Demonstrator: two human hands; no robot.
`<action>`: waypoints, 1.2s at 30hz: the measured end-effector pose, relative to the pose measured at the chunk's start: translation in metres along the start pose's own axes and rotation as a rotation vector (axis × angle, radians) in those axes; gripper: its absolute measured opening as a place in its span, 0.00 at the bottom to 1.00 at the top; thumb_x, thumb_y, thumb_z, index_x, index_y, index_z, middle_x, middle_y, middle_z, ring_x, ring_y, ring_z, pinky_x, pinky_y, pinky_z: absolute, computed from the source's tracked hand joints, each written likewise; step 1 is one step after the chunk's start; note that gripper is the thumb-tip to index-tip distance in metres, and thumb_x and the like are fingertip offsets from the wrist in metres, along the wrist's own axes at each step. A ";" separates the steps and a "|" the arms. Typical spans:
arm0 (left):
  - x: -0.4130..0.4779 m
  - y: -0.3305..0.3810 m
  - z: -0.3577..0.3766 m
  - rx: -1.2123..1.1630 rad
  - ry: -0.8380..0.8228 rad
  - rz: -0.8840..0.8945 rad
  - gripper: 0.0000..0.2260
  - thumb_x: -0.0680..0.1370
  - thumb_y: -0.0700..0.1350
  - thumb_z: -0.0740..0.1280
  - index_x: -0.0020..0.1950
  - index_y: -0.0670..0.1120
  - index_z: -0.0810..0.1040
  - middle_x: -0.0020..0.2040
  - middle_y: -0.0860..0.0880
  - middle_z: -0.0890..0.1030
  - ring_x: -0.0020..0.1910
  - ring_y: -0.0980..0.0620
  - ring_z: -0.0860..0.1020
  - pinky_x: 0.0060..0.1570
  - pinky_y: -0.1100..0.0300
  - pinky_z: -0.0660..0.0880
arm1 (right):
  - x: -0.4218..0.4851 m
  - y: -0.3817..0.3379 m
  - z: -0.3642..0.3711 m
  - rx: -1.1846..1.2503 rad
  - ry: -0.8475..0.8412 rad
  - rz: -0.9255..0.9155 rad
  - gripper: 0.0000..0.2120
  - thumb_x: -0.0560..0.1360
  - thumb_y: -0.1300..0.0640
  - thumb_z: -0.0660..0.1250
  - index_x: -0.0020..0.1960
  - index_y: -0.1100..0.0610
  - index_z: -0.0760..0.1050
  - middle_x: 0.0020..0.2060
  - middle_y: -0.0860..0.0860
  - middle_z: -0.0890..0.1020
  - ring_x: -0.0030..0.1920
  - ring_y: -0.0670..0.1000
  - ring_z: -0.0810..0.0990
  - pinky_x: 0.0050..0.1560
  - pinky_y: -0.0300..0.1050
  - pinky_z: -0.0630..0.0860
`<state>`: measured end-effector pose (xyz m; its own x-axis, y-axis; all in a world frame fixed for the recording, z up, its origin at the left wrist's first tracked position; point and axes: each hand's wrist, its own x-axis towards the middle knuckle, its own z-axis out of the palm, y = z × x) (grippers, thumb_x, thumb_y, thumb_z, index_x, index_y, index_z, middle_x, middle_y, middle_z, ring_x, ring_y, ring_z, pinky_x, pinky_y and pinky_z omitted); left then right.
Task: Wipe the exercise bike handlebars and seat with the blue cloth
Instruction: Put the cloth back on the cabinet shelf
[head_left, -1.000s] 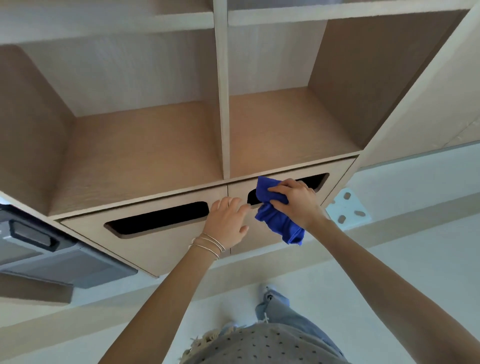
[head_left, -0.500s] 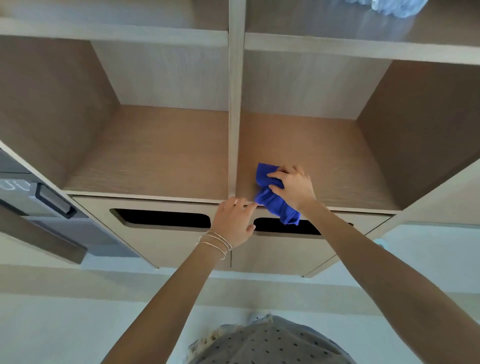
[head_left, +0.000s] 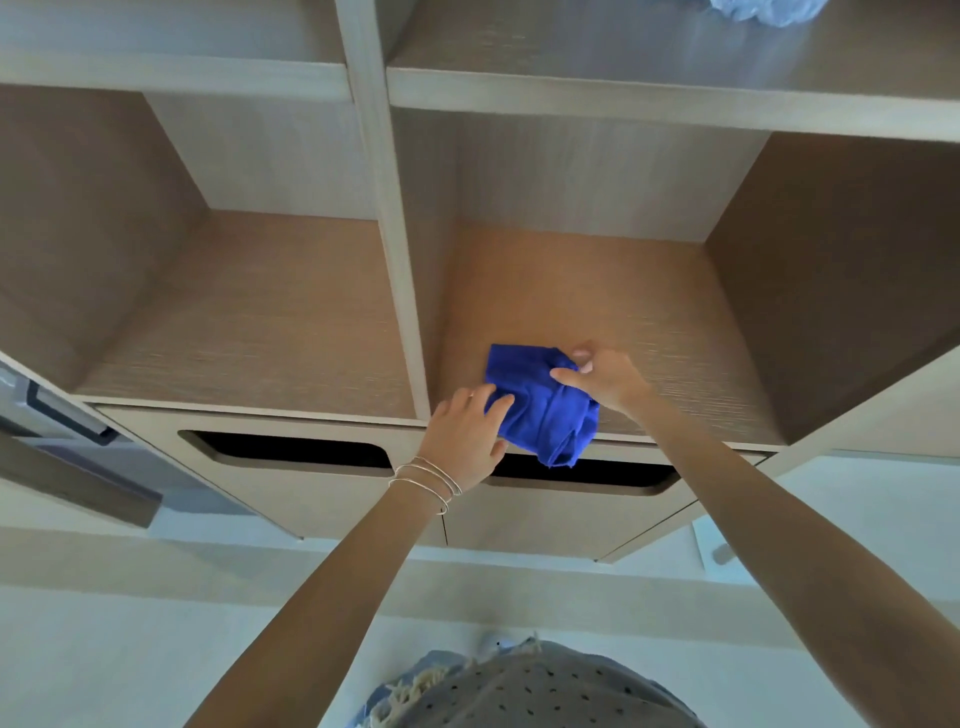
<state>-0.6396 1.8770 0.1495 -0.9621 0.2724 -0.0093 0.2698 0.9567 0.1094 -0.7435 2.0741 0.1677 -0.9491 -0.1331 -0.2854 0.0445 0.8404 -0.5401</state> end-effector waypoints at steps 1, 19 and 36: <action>0.003 0.001 0.000 -0.002 -0.002 0.000 0.24 0.76 0.49 0.61 0.71 0.49 0.62 0.70 0.46 0.65 0.63 0.43 0.68 0.59 0.50 0.69 | 0.003 -0.001 -0.002 0.043 -0.024 0.021 0.27 0.71 0.45 0.70 0.64 0.59 0.71 0.58 0.54 0.78 0.58 0.55 0.76 0.58 0.50 0.73; 0.061 0.010 -0.019 -0.037 0.055 0.001 0.11 0.78 0.45 0.57 0.55 0.46 0.77 0.72 0.49 0.65 0.68 0.47 0.65 0.61 0.53 0.68 | 0.031 0.023 -0.023 0.044 0.035 0.039 0.17 0.73 0.60 0.66 0.61 0.60 0.75 0.55 0.58 0.80 0.54 0.57 0.78 0.53 0.47 0.75; 0.073 0.028 0.016 -0.044 -0.149 0.136 0.22 0.78 0.50 0.61 0.72 0.50 0.63 0.76 0.50 0.58 0.70 0.45 0.65 0.69 0.48 0.60 | 0.031 0.060 -0.045 -0.353 0.334 -0.043 0.20 0.72 0.69 0.60 0.64 0.62 0.69 0.65 0.63 0.68 0.60 0.66 0.68 0.59 0.58 0.69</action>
<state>-0.7012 1.9252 0.1362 -0.8996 0.4144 -0.1378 0.3921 0.9053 0.1633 -0.7843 2.1440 0.1625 -0.9985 -0.0439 0.0320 -0.0500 0.9724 -0.2280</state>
